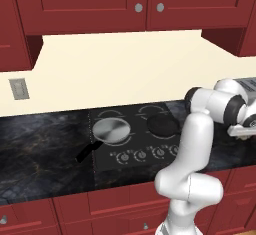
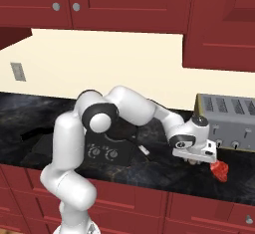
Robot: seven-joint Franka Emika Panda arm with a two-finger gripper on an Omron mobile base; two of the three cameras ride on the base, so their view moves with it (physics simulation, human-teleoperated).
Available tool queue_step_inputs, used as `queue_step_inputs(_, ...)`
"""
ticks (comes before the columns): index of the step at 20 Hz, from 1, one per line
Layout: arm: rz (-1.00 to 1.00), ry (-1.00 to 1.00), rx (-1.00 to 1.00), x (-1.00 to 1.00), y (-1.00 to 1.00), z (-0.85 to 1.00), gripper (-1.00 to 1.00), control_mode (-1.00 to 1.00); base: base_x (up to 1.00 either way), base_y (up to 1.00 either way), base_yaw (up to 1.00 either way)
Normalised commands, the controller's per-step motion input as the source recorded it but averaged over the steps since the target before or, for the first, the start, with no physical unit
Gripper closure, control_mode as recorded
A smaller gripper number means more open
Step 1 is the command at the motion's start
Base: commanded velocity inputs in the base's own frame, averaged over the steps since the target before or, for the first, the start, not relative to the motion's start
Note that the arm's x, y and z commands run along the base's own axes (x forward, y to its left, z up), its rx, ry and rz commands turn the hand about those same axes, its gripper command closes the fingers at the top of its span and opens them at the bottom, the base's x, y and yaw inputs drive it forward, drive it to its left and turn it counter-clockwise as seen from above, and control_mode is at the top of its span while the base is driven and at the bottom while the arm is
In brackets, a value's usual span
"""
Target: Place both pans onto different burners. Then place the garlic and the steak on different pans.
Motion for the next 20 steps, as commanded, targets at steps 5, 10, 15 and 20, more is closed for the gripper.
queue_step_inputs(5,0.00,0.00,0.00,-0.06,0.03,0.49,1.00,-1.00,0.00,0.00,0.00)
queue_step_inputs(10,0.00,0.00,-0.06,-0.51,0.54,0.32,1.00,-1.00,0.00,0.00,0.00)
queue_step_inputs(15,0.00,0.00,-0.10,-0.51,0.95,0.34,1.00,-1.00,0.00,0.00,0.00)
queue_step_inputs(20,0.00,0.01,-0.11,-0.13,1.00,0.53,1.00,-1.00,0.00,0.00,0.00)
